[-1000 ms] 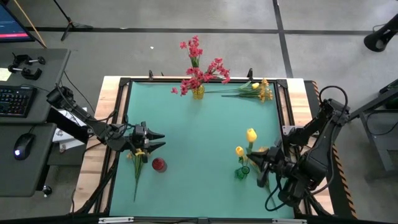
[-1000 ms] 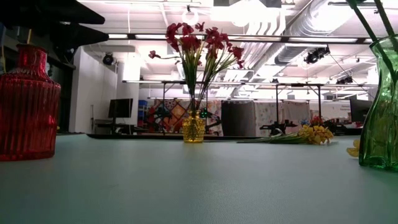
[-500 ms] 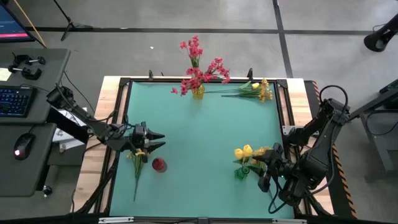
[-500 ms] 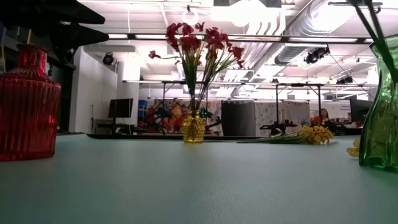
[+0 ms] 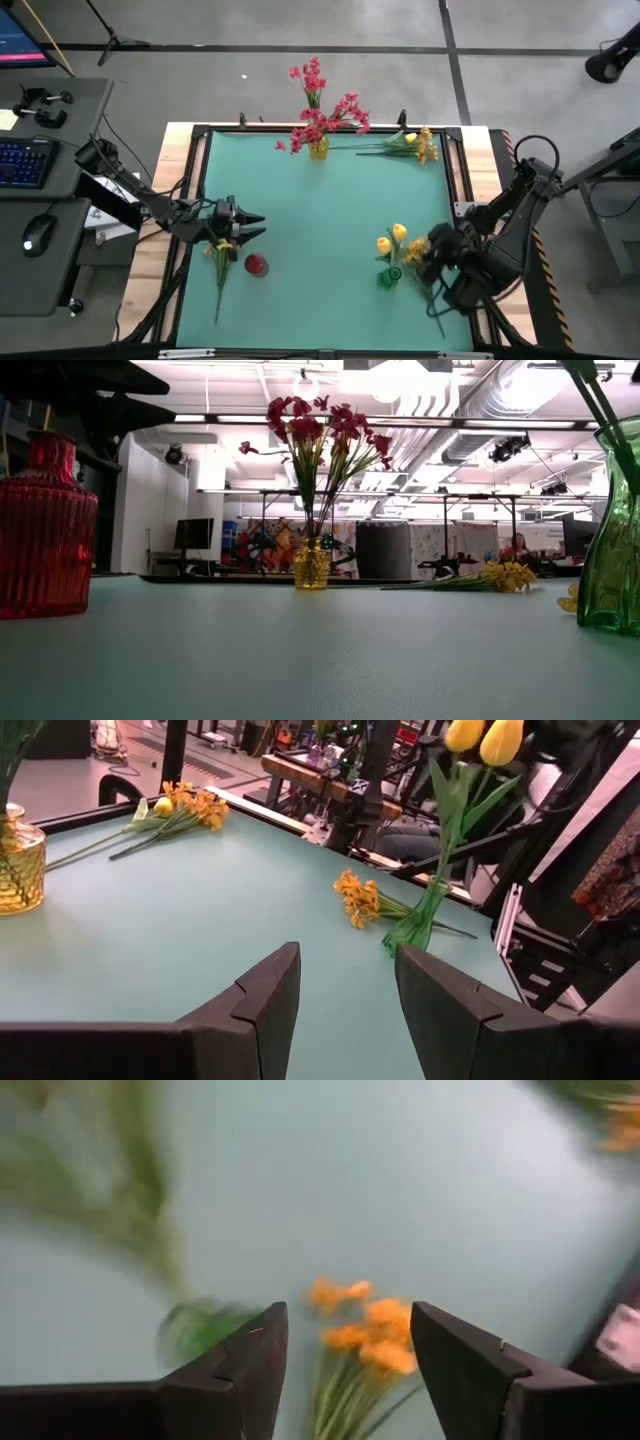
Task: Sort flowers into vase by color
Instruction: Put the yellow tulip into the green vase
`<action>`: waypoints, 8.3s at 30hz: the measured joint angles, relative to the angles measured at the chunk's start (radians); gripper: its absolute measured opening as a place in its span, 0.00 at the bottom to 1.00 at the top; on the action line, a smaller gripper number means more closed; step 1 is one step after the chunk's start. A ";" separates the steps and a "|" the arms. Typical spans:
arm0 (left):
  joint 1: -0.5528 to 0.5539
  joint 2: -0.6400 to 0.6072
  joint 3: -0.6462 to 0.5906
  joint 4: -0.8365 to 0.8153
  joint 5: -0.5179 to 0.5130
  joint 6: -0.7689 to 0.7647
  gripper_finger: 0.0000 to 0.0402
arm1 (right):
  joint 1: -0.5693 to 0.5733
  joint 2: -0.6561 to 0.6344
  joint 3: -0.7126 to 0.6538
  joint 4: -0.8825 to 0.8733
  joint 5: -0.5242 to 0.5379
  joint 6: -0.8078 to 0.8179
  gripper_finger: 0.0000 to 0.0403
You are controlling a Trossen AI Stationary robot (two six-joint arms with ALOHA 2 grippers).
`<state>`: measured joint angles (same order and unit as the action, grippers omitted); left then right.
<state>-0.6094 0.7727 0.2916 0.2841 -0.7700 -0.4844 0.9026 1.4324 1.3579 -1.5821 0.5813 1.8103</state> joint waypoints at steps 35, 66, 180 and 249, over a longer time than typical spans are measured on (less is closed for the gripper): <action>0.000 0.000 0.000 -0.002 0.001 0.017 0.38 | -0.402 -0.083 0.031 0.011 -0.173 -0.536 0.42; 0.000 0.000 0.000 0.005 -0.003 0.042 0.38 | -1.390 -0.090 0.246 0.534 0.192 -1.046 0.42; 0.000 0.000 0.000 -0.056 -0.002 0.052 0.38 | -1.563 0.508 -0.230 1.192 -0.137 -0.352 0.30; 0.000 0.000 0.000 -0.094 -0.008 0.059 0.38 | -1.616 0.362 -0.327 1.383 -0.086 -0.692 0.03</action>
<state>-0.6092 0.7727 0.2916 0.1903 -0.7784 -0.4255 -0.7136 1.7947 1.0309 -0.1991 0.4949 1.1187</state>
